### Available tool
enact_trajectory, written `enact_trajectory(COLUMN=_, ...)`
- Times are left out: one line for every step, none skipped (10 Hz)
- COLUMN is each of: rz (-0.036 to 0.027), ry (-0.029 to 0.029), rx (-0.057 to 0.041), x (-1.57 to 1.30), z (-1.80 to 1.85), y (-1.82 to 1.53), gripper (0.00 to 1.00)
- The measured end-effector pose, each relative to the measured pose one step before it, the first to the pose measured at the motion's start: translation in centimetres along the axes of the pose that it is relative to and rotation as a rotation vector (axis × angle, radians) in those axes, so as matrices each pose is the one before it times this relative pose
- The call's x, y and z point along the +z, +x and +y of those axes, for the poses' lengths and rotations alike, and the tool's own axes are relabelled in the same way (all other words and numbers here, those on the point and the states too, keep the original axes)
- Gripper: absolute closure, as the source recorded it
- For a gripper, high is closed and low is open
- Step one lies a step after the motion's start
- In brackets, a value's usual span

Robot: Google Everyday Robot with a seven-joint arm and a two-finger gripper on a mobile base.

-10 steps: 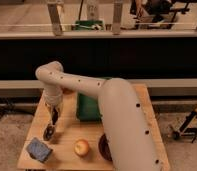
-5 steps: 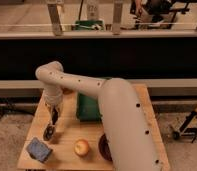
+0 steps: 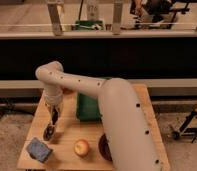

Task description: Wipe table surface with brush

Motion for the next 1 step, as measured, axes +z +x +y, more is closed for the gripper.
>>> enact_trajectory(rz=0.0, ry=-0.00009, rx=0.00003, x=0.003, z=0.003, y=0.001, gripper=1.0)
